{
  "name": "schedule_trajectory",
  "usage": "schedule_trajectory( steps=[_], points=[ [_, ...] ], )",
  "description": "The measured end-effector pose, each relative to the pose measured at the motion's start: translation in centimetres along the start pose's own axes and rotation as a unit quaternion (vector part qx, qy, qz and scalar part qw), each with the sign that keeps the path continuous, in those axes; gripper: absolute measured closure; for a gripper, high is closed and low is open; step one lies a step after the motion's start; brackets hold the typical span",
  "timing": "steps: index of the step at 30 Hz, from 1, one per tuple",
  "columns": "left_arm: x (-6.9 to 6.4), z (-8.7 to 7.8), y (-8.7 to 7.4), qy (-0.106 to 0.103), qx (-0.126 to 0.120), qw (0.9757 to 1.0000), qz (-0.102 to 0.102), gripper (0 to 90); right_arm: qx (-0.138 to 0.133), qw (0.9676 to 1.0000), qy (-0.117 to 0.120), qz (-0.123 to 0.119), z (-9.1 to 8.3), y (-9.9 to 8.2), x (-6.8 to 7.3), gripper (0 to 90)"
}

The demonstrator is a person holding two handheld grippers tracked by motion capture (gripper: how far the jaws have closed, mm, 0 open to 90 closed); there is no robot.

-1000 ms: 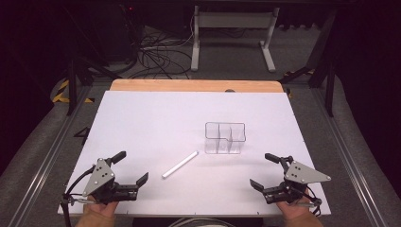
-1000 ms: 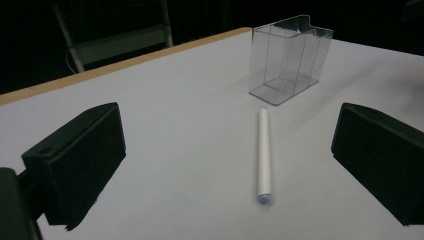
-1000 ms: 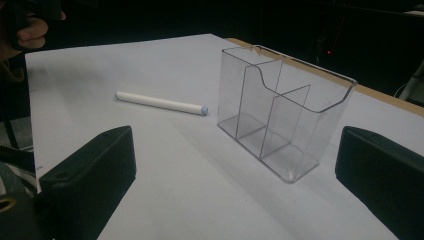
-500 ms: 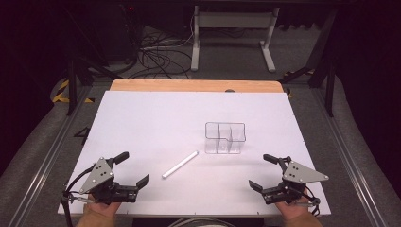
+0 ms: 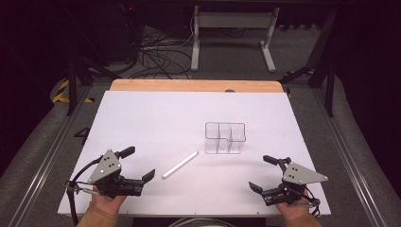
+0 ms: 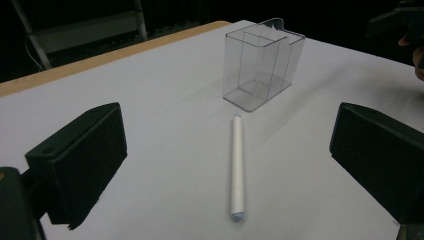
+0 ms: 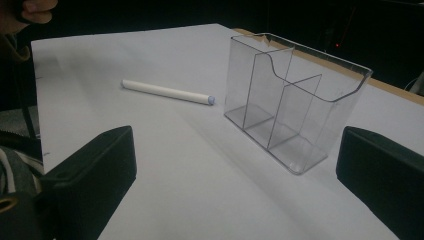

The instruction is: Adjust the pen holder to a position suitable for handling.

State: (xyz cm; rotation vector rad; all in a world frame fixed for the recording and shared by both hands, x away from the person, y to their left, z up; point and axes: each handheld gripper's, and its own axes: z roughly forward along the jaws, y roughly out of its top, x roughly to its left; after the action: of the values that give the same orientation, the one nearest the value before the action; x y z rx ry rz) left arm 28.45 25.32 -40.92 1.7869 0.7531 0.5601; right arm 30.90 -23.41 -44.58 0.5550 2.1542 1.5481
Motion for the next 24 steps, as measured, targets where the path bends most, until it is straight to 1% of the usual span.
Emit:
schedule_trajectory(
  steps=[2,7,9,11,14,17,21,24],
  points=[
    [0.1,0.4,0.4,-0.006,0.004,1.0000,0.002,2.7,0.002,1.0000,0.001,-0.002,0.0,0.0,0.0,3.4],
    [0.1,1.2,1.1,-0.012,0.016,0.9997,0.010,2.6,0.007,1.0000,0.002,0.000,0.1,-0.1,0.0,2.7],
    [0.1,1.5,1.3,-0.016,0.018,0.9996,0.011,2.8,0.007,1.0000,0.002,0.001,0.2,-0.2,0.0,2.7],
    [0.1,1.9,1.6,-0.018,0.020,0.9996,0.012,2.9,0.010,0.9999,0.002,-0.003,0.2,-0.2,0.1,2.6],
    [0.0,2.4,2.1,-0.025,0.021,0.9994,0.008,3.0,0.014,0.9999,0.000,-0.007,0.2,-0.1,0.3,2.3],
    [-0.1,2.9,2.5,-0.027,0.025,0.9992,0.015,3.0,0.014,0.9999,-0.001,-0.007,0.2,-0.1,0.3,1.7],
    [-0.3,3.5,3.1,-0.034,0.025,0.9990,0.013,3.0,0.015,0.9999,0.001,-0.002,0.3,-0.2,0.2,0.9],
    [-0.5,3.9,3.5,-0.037,0.028,0.9989,0.010,3.0,0.012,0.9999,0.001,-0.005,0.3,-0.2,0.2,0.9]
  ],
)
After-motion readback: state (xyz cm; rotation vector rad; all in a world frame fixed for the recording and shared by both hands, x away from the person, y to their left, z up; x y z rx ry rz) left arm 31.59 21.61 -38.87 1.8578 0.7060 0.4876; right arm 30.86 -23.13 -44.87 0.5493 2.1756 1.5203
